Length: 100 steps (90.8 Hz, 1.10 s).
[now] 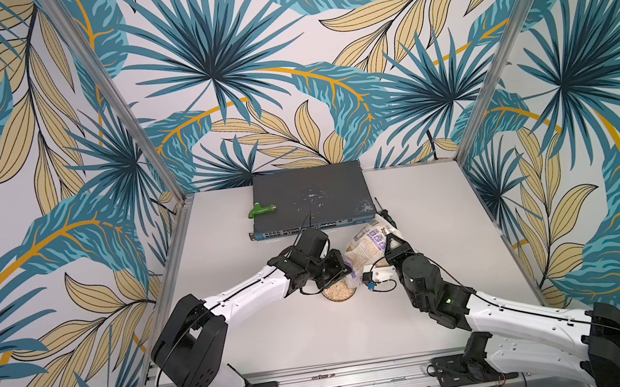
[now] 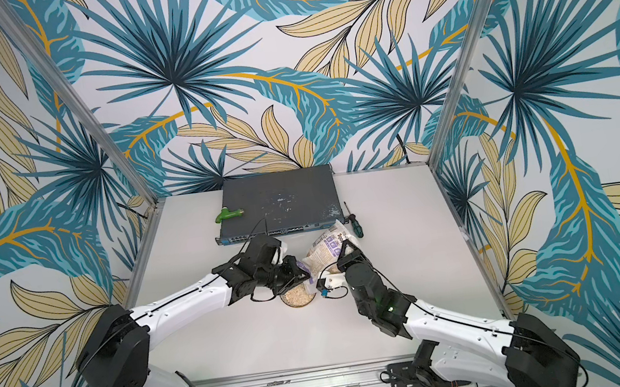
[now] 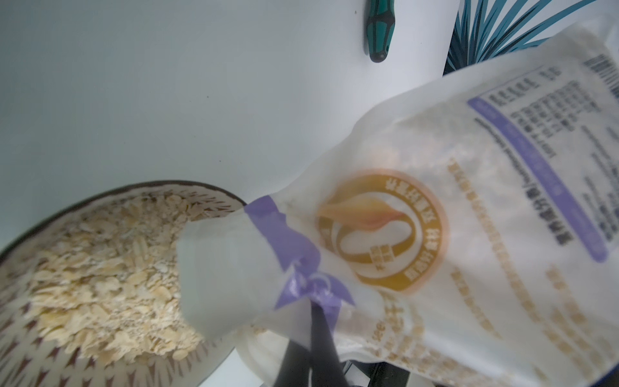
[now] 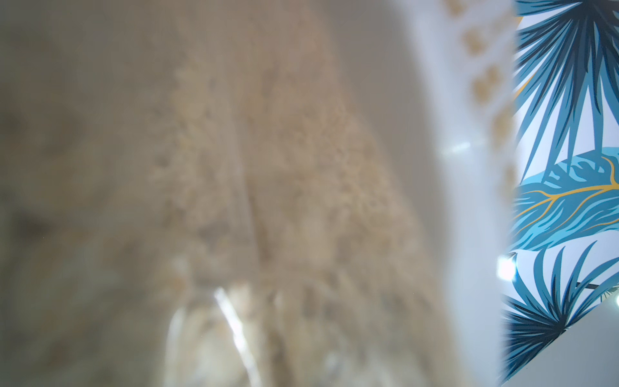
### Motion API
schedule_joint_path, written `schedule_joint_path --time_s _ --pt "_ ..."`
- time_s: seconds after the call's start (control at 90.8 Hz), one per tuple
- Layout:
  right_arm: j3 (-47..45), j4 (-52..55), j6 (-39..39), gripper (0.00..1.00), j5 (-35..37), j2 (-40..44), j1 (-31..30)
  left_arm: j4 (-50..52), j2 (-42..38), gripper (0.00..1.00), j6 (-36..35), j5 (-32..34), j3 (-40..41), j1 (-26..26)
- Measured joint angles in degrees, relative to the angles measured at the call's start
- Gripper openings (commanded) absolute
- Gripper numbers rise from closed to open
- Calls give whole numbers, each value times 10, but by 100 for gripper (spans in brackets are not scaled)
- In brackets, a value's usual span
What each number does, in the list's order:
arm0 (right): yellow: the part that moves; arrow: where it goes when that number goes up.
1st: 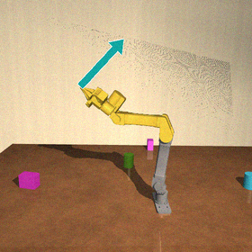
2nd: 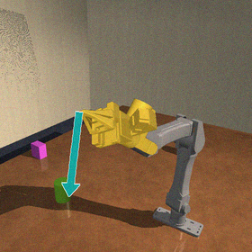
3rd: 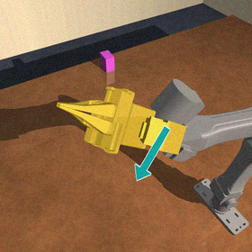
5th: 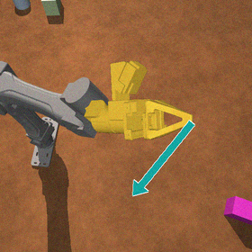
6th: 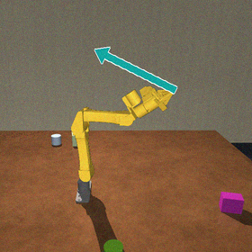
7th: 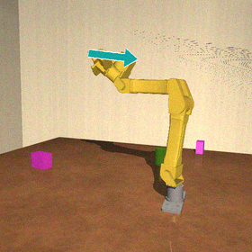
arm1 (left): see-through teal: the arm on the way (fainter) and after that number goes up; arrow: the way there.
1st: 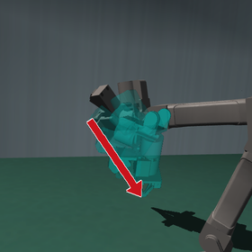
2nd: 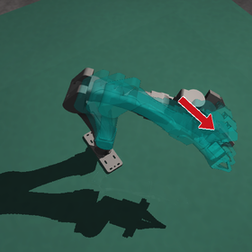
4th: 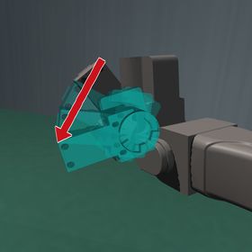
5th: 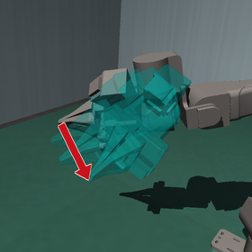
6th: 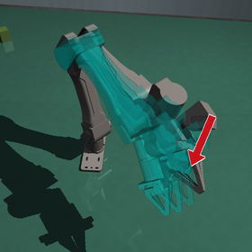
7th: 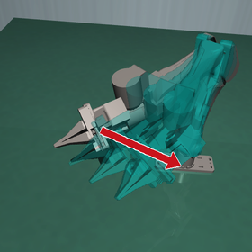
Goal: Pour the oats into the breakfast bowl
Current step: Pour the oats into the bowl.
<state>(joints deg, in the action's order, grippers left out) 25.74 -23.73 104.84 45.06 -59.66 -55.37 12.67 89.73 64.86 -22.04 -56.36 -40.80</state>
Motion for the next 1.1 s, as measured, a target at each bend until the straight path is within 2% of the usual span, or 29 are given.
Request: schedule_joint_path --time_s 1.102 --pt "9 -48 65 0 -40 -35 0 -7 6 0 1 23 8 -1"
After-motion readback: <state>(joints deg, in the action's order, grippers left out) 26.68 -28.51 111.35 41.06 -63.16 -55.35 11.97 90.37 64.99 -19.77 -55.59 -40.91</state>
